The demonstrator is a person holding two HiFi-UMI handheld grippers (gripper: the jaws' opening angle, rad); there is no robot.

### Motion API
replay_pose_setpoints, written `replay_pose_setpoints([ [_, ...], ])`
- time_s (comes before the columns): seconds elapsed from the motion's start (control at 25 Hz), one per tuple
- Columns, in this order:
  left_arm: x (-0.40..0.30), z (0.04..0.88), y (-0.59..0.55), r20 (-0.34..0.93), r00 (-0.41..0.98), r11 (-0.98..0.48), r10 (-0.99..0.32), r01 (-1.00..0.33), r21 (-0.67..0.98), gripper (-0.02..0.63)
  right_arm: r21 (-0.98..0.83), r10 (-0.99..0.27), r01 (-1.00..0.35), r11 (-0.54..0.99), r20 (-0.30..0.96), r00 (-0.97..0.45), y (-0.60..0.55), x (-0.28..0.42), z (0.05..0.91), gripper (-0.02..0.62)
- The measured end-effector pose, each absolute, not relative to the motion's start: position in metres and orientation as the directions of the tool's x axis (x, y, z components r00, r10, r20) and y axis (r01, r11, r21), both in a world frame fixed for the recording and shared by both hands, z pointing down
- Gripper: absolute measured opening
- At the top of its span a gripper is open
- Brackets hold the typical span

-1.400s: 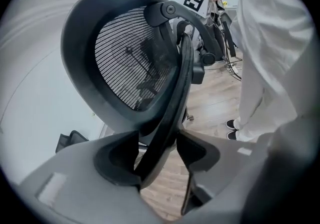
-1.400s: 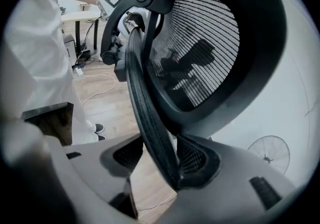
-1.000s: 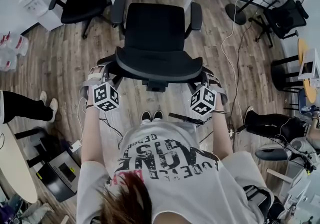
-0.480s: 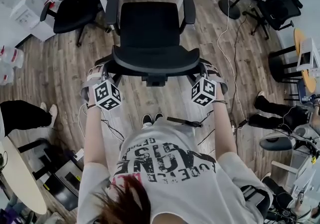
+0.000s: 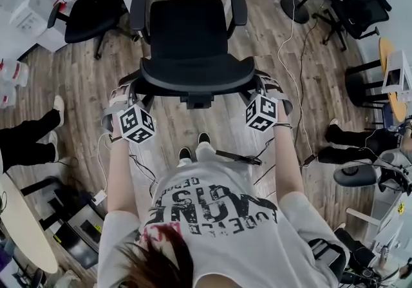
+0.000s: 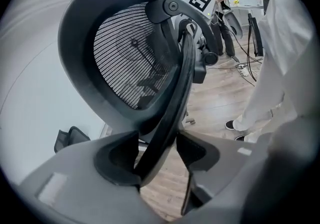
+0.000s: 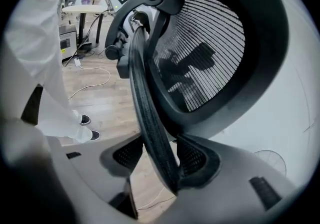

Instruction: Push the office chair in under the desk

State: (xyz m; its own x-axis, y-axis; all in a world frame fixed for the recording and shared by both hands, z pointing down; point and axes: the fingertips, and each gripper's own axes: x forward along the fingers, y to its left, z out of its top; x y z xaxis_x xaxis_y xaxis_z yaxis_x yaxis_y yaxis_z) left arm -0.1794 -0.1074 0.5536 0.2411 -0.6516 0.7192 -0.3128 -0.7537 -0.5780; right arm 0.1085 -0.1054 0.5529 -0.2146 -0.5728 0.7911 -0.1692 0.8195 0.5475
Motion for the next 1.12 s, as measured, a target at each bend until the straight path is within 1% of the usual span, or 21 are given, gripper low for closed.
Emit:
replay_pose_setpoints([
  [1.12, -0.144, 0.554, -0.176, 0.704, 0.188, -0.716, -0.684, -0.358, -0.600, 0.245, 0.565, -0.572, -0.107, 0.818, 0.781, -0.251, -0.194, 0.144, 0.554, 0.209],
])
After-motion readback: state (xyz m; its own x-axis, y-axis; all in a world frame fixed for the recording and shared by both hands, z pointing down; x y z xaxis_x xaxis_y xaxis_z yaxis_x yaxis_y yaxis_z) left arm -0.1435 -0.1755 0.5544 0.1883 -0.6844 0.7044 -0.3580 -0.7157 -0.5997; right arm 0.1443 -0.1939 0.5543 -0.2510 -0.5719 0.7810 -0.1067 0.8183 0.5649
